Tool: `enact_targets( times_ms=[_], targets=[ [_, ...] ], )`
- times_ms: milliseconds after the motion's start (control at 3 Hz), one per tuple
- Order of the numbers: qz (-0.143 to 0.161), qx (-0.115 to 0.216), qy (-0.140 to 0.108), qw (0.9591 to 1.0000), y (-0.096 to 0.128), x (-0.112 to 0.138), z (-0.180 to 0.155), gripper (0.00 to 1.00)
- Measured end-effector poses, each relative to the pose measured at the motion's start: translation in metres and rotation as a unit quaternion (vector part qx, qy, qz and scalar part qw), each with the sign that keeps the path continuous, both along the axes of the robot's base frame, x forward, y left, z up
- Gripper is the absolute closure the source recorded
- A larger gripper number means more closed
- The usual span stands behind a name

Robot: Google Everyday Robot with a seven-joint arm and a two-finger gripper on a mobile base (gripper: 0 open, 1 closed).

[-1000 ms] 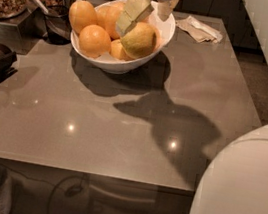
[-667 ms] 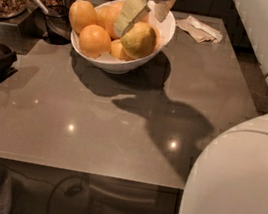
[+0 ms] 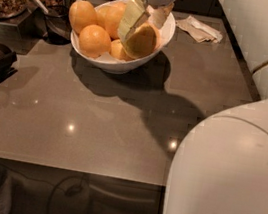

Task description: Pick orange from white bowl

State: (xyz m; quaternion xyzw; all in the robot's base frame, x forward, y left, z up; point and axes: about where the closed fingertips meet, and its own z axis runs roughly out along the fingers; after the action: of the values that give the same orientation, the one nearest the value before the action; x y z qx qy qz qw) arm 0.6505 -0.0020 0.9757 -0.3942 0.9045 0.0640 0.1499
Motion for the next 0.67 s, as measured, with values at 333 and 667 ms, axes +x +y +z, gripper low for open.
enact_targets(
  times_ms=[333, 667],
  targets=[
    [-0.01, -0.011, 0.01, 0.9998, -0.001, 0.006, -0.012, 0.33],
    [-0.013, -0.022, 0.022, 0.9994, 0.0, 0.008, -0.025, 0.33]
  ],
)
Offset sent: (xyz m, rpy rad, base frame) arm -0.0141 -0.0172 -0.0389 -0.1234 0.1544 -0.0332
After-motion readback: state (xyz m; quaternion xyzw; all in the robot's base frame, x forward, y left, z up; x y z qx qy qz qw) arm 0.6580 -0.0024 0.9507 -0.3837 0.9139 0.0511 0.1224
